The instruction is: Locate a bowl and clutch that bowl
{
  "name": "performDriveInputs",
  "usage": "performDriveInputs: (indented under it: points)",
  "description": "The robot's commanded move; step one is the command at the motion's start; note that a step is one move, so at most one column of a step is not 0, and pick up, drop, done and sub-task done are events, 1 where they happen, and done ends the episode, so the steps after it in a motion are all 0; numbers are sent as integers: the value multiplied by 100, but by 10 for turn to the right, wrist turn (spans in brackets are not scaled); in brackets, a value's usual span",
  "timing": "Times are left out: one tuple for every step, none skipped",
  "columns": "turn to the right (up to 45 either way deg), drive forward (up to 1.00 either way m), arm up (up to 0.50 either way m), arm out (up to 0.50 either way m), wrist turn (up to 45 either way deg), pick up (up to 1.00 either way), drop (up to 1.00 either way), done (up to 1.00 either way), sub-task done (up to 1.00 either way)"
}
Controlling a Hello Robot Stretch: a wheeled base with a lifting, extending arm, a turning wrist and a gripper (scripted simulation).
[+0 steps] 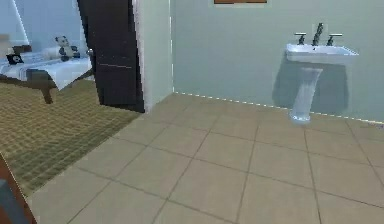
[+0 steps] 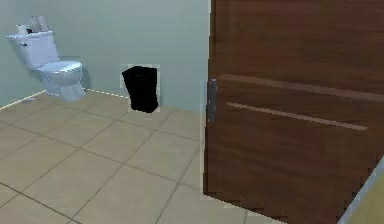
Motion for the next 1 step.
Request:
performDriveInputs:
  points:
    - [0, 90, 0, 0, 0, 0, 0, 0, 0]
